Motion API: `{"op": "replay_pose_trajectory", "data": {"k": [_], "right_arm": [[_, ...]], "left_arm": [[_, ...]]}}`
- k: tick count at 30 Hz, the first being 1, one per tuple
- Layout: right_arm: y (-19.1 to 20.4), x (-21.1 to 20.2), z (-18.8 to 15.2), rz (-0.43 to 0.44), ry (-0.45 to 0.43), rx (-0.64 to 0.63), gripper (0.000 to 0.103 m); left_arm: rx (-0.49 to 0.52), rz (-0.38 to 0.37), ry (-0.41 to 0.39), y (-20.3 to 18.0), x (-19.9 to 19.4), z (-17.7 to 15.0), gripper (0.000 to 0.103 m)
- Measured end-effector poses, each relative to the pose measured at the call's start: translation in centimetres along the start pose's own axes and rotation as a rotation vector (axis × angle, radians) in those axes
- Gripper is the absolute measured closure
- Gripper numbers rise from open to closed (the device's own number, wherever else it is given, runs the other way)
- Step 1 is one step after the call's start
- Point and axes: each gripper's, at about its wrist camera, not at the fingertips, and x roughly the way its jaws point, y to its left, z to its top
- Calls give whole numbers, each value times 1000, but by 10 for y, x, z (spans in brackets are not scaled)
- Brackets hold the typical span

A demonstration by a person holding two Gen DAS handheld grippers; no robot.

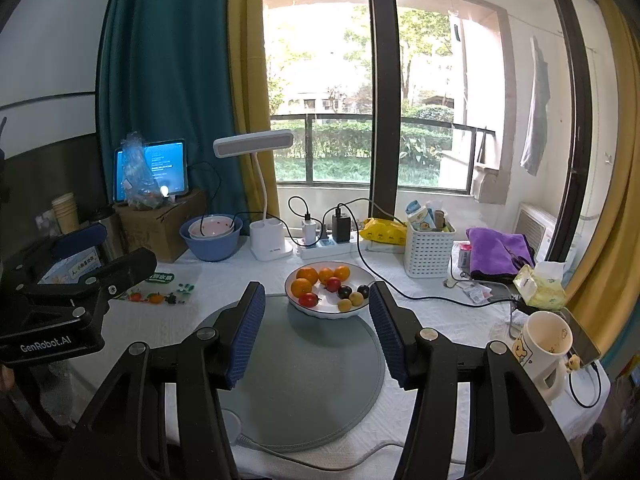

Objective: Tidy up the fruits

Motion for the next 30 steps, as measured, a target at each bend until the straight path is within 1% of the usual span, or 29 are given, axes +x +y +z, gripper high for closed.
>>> {"op": "replay_pose_trajectory", "data": {"k": [30], "right_arm": [[-4,-2,3,-2,-7,0,46]], "left_arm": [[1,-4,-6,-2,-1,5,8]]}}
